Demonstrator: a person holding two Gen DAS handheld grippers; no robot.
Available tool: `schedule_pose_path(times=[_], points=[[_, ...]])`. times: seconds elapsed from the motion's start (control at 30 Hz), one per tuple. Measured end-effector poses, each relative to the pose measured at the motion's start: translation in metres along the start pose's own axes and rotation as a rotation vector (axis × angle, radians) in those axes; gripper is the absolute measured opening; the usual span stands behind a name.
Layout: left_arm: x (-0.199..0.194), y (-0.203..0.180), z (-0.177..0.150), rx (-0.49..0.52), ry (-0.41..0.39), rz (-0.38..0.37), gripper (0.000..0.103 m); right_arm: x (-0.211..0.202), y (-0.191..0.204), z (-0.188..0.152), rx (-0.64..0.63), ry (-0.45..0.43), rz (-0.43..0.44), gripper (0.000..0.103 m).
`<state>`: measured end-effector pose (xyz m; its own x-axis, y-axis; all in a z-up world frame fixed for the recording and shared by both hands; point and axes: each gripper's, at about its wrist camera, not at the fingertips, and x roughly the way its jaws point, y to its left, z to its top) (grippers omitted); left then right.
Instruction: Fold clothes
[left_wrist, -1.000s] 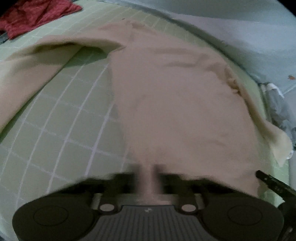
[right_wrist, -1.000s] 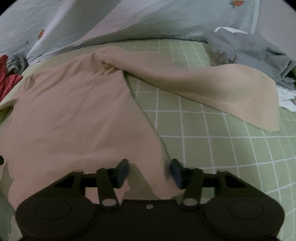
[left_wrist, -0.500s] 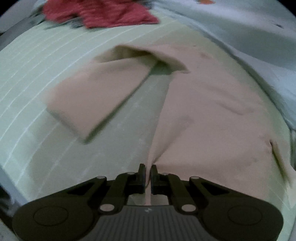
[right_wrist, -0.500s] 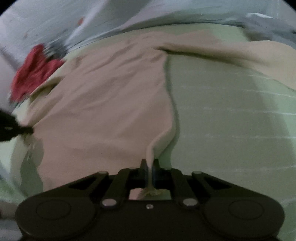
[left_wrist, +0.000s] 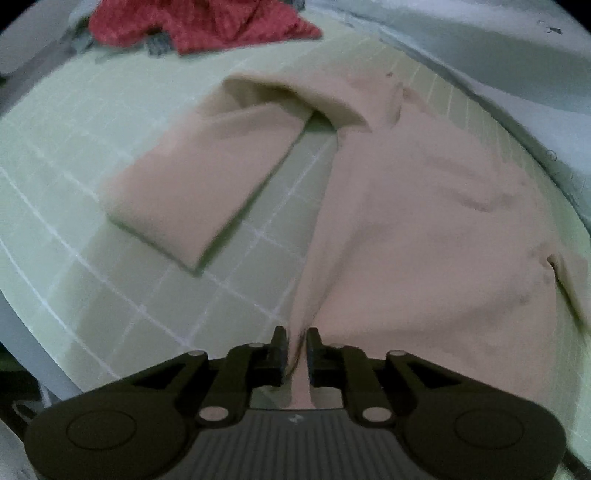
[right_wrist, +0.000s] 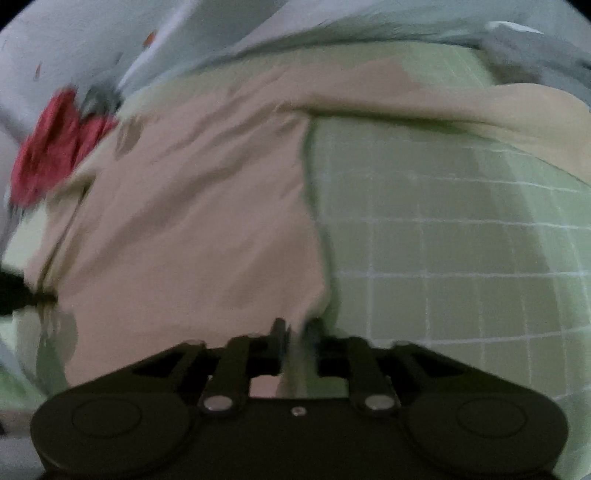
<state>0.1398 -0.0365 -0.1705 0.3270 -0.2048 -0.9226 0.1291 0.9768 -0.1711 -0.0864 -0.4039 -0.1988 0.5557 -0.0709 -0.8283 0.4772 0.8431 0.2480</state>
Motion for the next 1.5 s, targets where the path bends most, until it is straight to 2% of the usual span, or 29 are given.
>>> schedule_pose_path(times=[0.07, 0.13, 0.27, 0.5, 0.57, 0.6, 0.7, 0.73, 0.8, 0.87, 0.9, 0.93, 0.97, 1.03, 1.17, 1.4, 1.5], points=[[-0.006, -0.007, 0.009, 0.046, -0.046, 0.027, 0.023, -0.006, -0.016, 0.008, 0.092, -0.064, -0.029, 0.04], [-0.009, -0.014, 0.02, 0.065, -0.086, 0.027, 0.028, -0.008, -0.033, 0.017, 0.18, -0.112, -0.057, 0.041], [0.001, -0.022, 0.035, 0.072, -0.079, -0.012, 0.03, -0.003, -0.07, 0.034, 0.321, -0.163, -0.136, 0.043], [0.034, -0.047, 0.051, 0.102, -0.029, 0.0, 0.035, 0.014, -0.137, 0.075, 0.464, -0.253, -0.337, 0.051], [0.044, -0.057, 0.052, 0.111, -0.013, 0.015, 0.037, 0.017, -0.16, 0.088, 0.512, -0.28, -0.398, 0.06], [0.049, -0.062, 0.052, 0.118, -0.005, 0.025, 0.038, 0.018, -0.171, 0.093, 0.548, -0.289, -0.425, 0.063], [0.054, -0.08, 0.05, 0.168, -0.002, 0.071, 0.05, 0.022, -0.209, 0.109, 0.645, -0.299, -0.485, 0.066], [0.055, -0.086, 0.049, 0.193, 0.001, 0.087, 0.053, 0.023, -0.218, 0.113, 0.665, -0.299, -0.498, 0.071], [0.056, -0.095, 0.045, 0.237, -0.007, 0.11, 0.054, 0.031, -0.23, 0.119, 0.666, -0.283, -0.5, 0.074], [0.055, -0.096, 0.045, 0.236, -0.003, 0.106, 0.055, 0.039, -0.235, 0.123, 0.638, -0.271, -0.51, 0.075], [0.055, -0.094, 0.046, 0.219, 0.001, 0.101, 0.055, 0.042, -0.233, 0.124, 0.602, -0.27, -0.527, 0.073], [0.055, -0.092, 0.047, 0.202, 0.005, 0.096, 0.056, 0.045, -0.231, 0.125, 0.567, -0.269, -0.543, 0.064], [0.054, -0.091, 0.049, 0.196, 0.008, 0.093, 0.056, 0.047, -0.228, 0.125, 0.535, -0.265, -0.565, 0.034], [0.054, -0.093, 0.05, 0.207, 0.013, 0.098, 0.057, 0.047, -0.221, 0.124, 0.488, -0.259, -0.584, 0.014], [0.054, -0.096, 0.05, 0.207, 0.014, 0.105, 0.058, 0.036, -0.217, 0.111, 0.52, -0.255, -0.596, 0.009], [0.054, -0.093, 0.05, 0.208, 0.014, 0.092, 0.061, 0.002, -0.204, 0.079, 0.522, -0.204, -0.679, 0.008], [0.054, -0.092, 0.049, 0.214, 0.012, 0.088, 0.064, -0.013, -0.197, 0.066, 0.533, -0.196, -0.684, 0.008]])
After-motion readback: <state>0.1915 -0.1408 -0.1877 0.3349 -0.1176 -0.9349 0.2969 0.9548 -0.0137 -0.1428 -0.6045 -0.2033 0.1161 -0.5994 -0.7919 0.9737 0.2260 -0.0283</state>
